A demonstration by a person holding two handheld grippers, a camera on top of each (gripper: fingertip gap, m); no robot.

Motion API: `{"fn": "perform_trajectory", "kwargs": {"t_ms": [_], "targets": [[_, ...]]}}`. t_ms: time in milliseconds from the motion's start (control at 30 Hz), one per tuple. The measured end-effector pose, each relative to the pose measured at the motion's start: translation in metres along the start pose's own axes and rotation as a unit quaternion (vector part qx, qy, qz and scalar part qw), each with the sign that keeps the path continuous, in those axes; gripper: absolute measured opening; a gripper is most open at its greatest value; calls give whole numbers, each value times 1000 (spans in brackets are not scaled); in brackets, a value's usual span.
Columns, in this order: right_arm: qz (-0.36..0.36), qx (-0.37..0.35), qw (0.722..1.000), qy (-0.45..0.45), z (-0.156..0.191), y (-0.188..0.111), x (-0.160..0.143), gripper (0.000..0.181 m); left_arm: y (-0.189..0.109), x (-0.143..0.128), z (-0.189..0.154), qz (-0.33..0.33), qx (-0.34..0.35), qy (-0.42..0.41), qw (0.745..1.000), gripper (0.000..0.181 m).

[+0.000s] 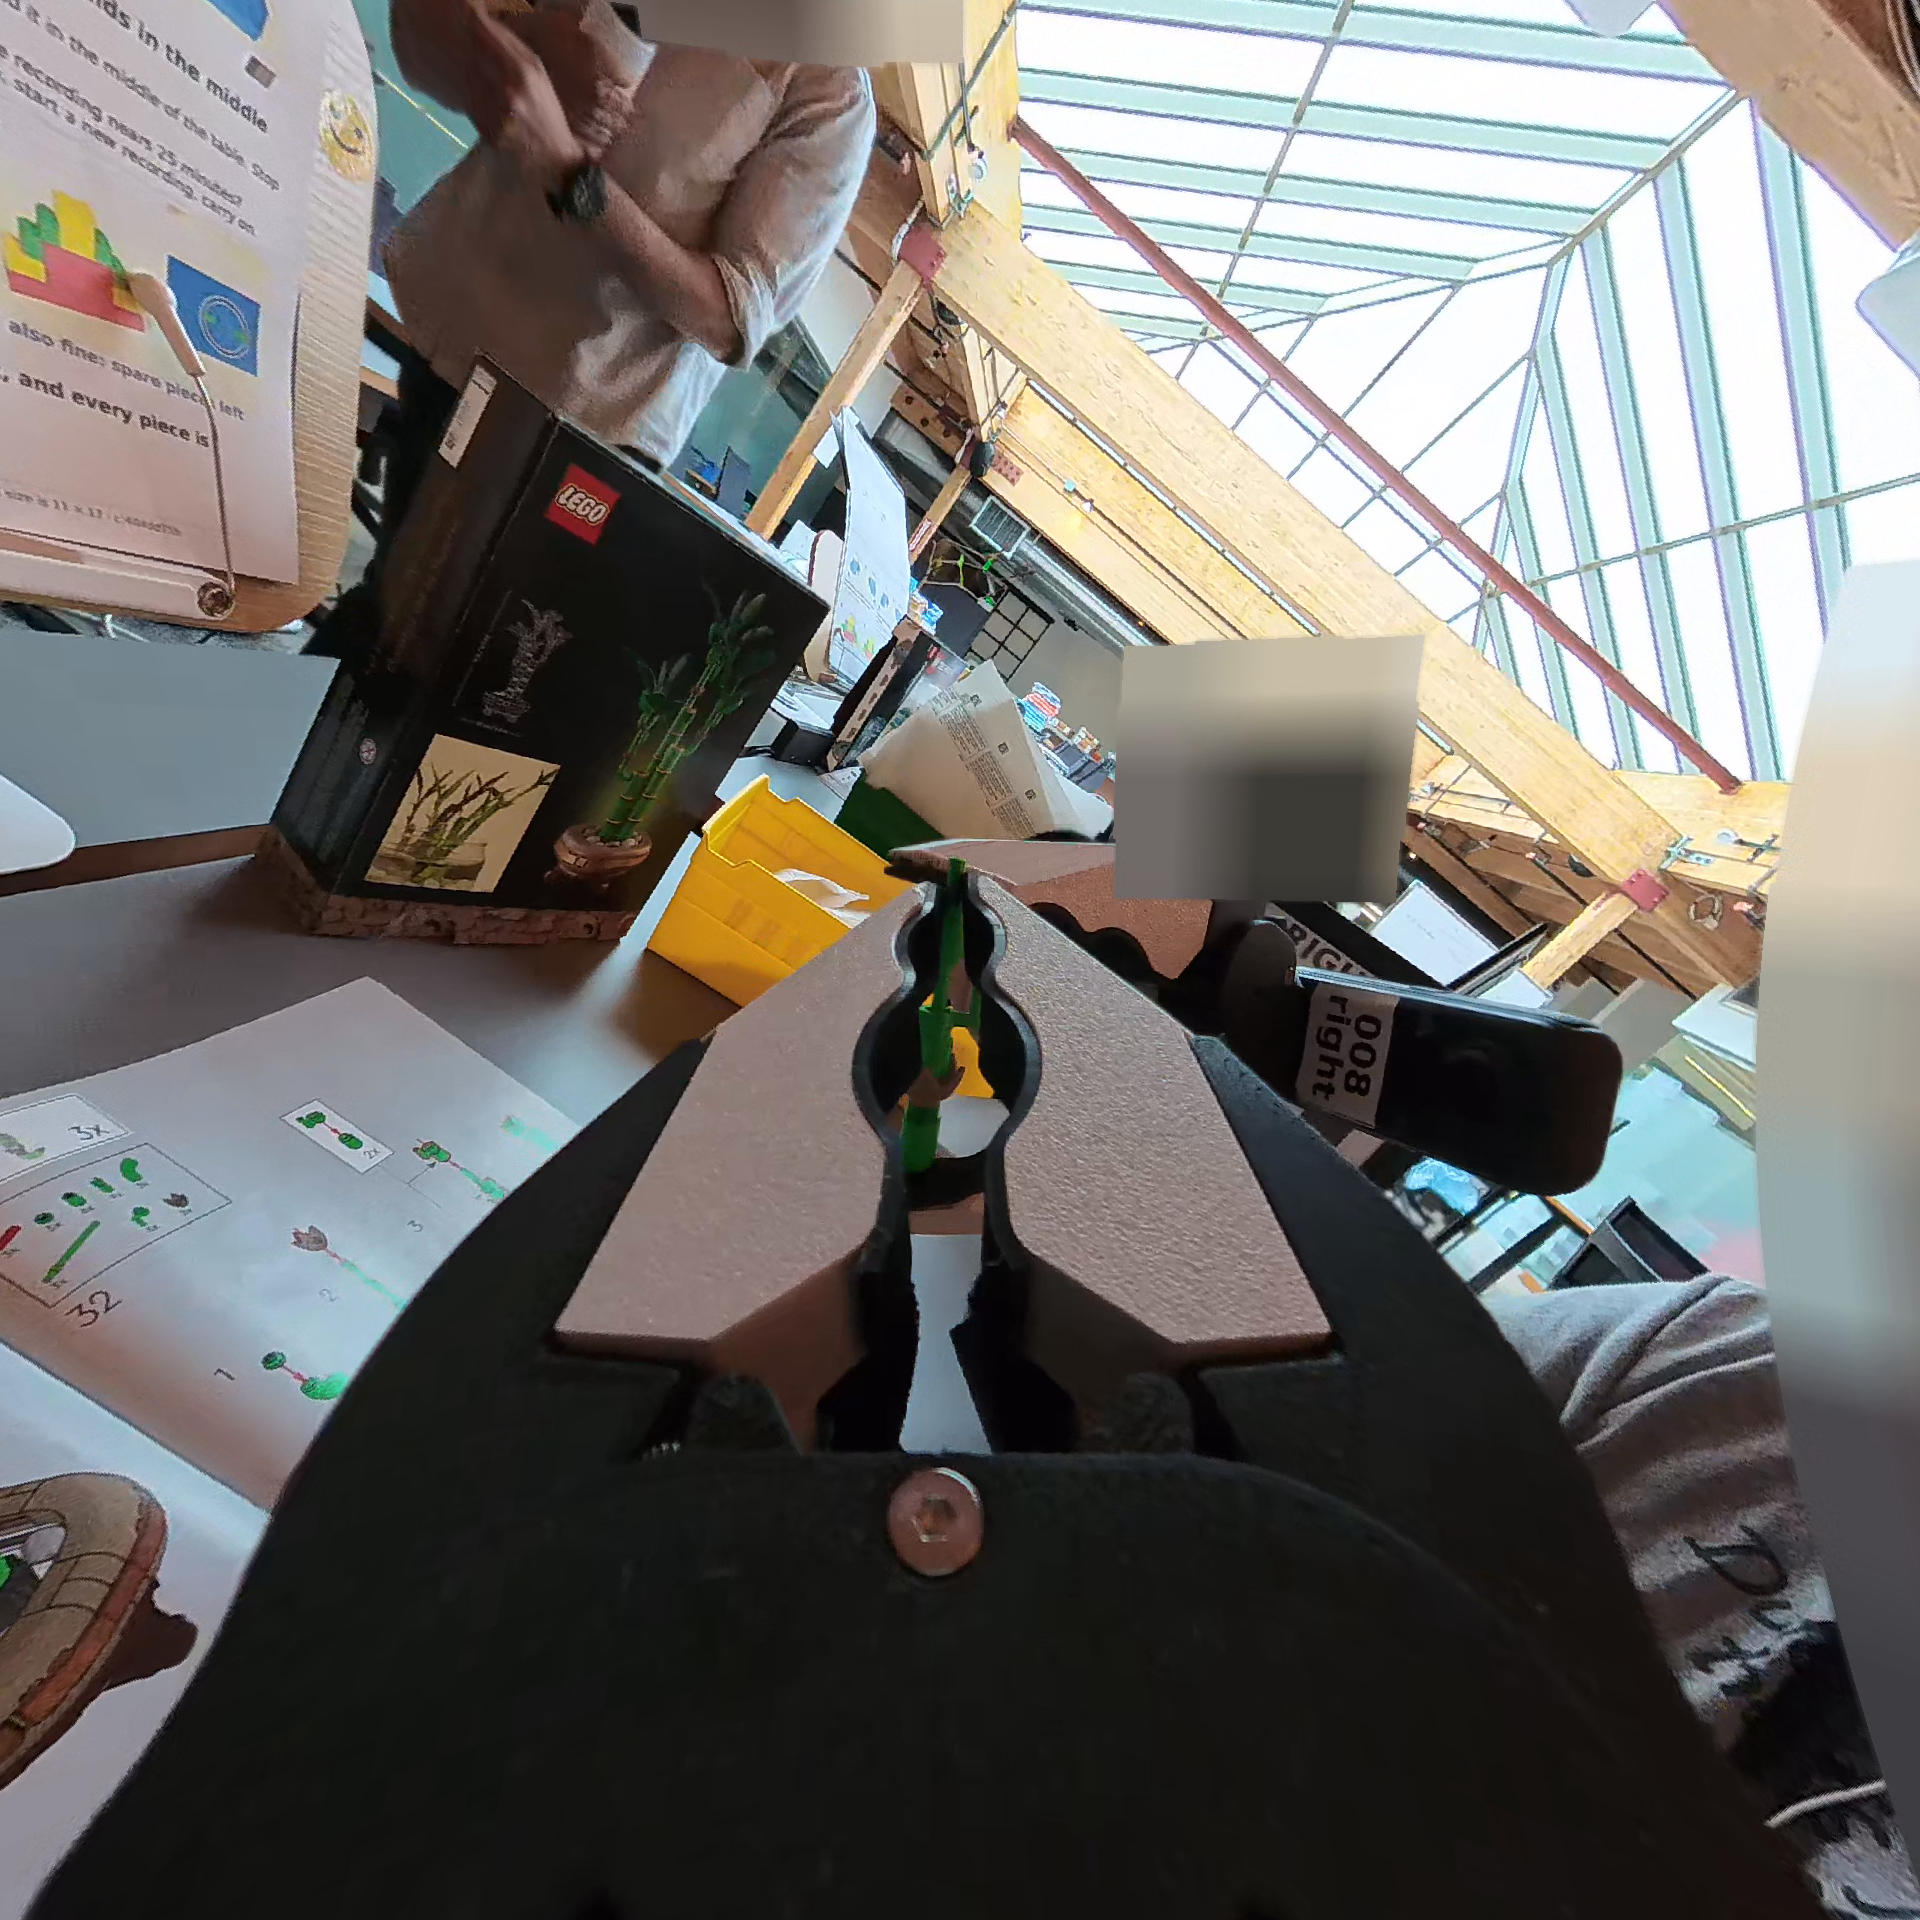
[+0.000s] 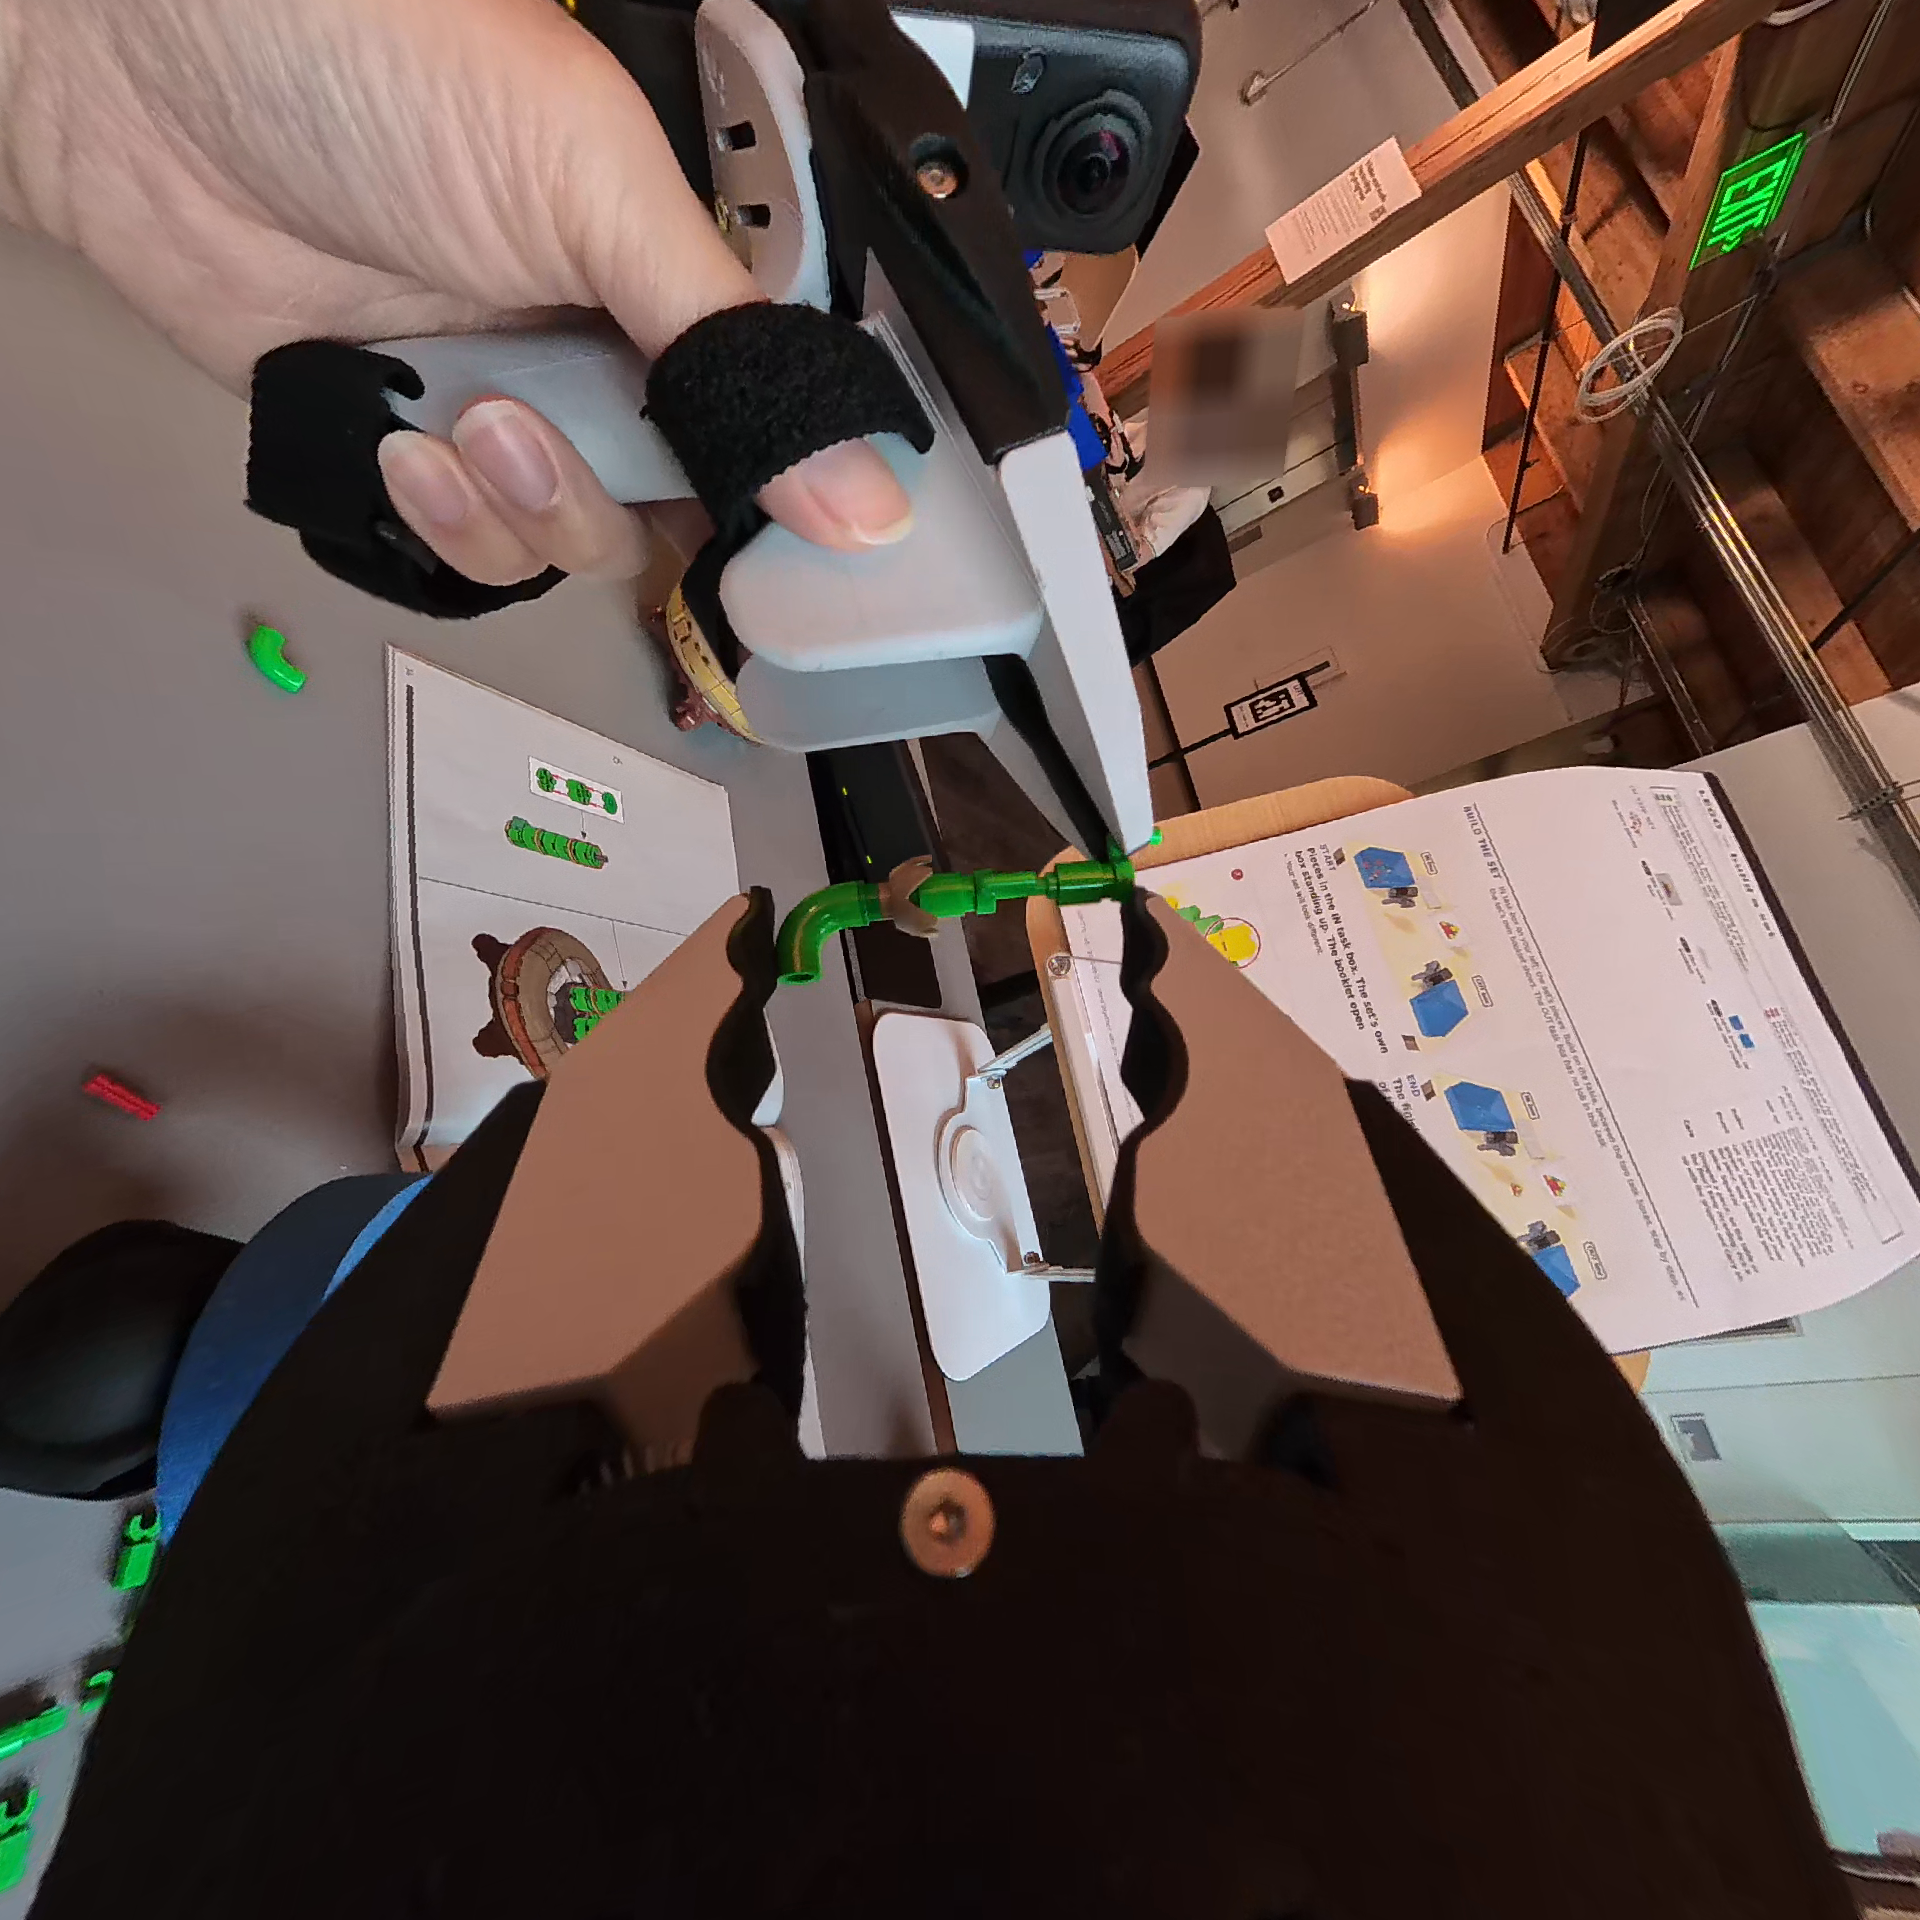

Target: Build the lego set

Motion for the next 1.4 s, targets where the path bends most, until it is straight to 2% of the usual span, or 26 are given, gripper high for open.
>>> {"fn": "perform_trajectory", "kwargs": {"t_ms": [33, 333, 667, 1000, 1400], "targets": [[-3, 0, 1000, 3, 0, 0, 0, 65, 0, 0, 0, 2, 1, 3, 1000, 0], [-5, -4, 1000, 10, 1, 4, 0, 66, -2, 1, -1, 4, 21, 23, 1000, 0], [-19, -1, 1000, 8, 2, 2, 1, 65, -4, 3, -1, 25, 1, 13, 1000, 0], [-15, 8, 1000, 16, 2, 4, 2, 67, -3, 2, -4, 32, 35, 47, 998, 0], [-19, 16, 999, 26, 2, 4, 3, 66, -1, 1, -4, 31, 39, 48, 998, 0]]}}
Point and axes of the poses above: each gripper's, where its closed fingertips meet, y out along the fingers, x out of its top, z = x × y across the jaws, the point moved 9 cm from there along -y, back along the fingers, and after that the axes turned 8 degrees about -y, right-handed, at the moved point
